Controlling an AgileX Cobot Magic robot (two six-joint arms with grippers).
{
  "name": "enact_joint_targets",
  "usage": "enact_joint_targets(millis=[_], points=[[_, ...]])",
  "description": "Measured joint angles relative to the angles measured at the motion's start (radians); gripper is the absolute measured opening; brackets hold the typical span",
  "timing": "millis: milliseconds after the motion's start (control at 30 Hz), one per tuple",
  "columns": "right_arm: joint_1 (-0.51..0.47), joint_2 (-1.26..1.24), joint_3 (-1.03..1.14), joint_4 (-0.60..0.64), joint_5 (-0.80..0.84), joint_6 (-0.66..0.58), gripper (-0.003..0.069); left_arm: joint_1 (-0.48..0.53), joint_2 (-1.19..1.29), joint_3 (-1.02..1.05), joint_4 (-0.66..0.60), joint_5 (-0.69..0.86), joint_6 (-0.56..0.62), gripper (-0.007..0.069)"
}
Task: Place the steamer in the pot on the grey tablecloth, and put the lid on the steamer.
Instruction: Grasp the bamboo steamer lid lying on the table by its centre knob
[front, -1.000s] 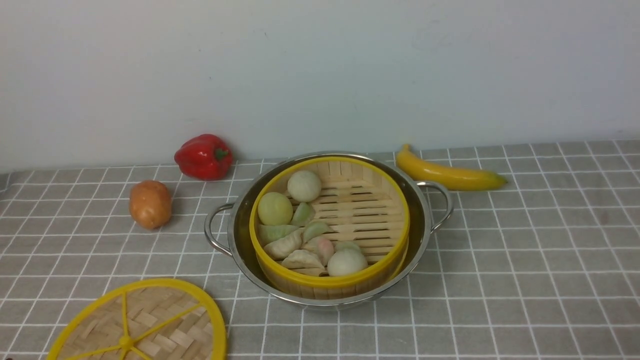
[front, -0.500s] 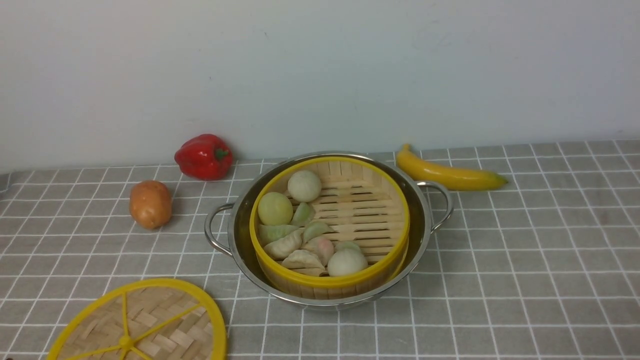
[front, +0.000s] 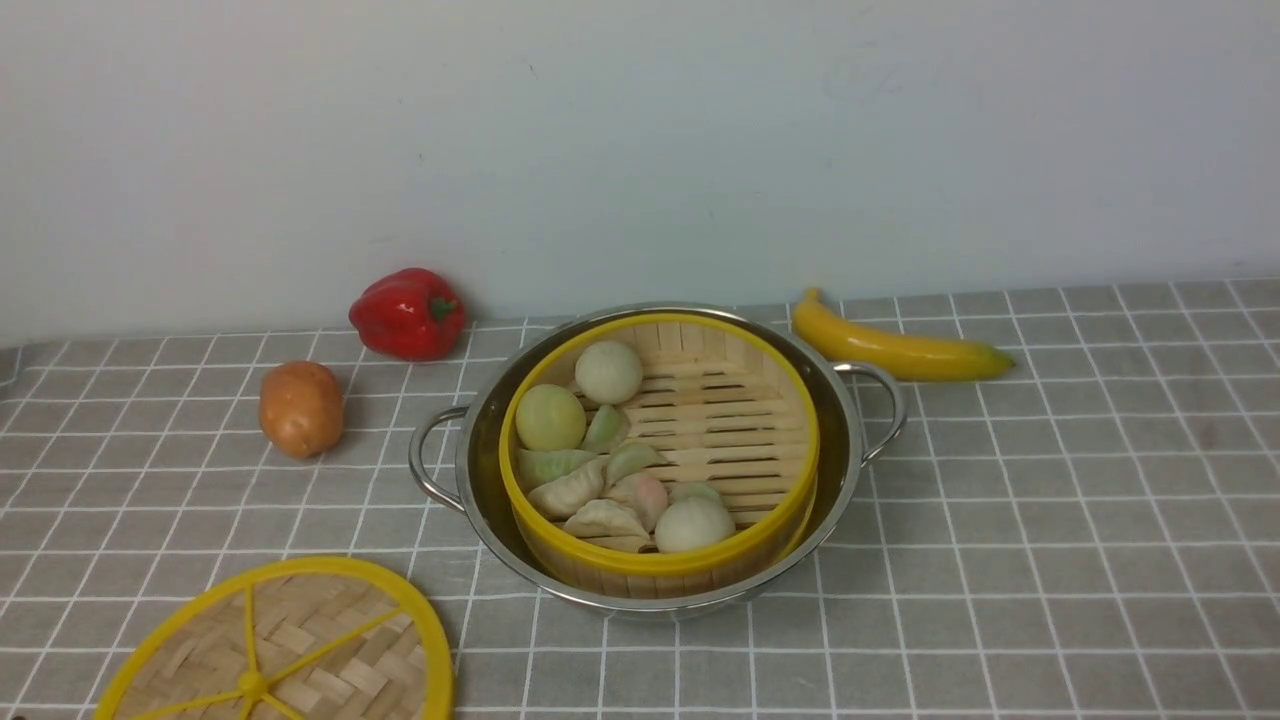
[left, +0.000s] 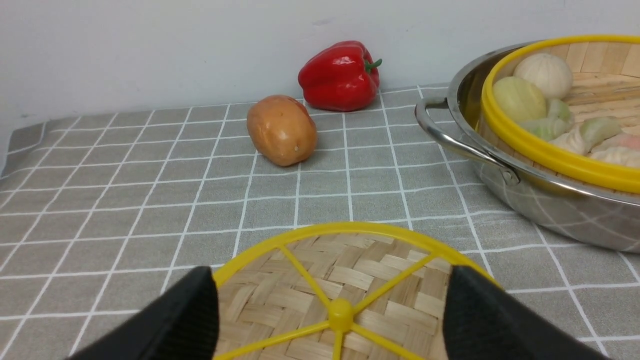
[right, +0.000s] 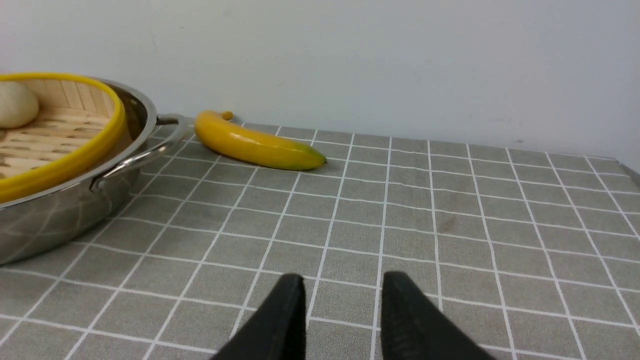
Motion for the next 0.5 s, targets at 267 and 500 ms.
enact_joint_targets(millis=[267,500], points=[[0.0,0.0,0.0,0.003,0.0,-0.003,0.024,0.0,0.0,0.0,0.0,0.0,0.0,0.0557],[0.0,0.0,0.0,0.004,0.0,-0.006,0.024,0.0,0.0,0.0,0.0,0.0,0.0,0.0557]])
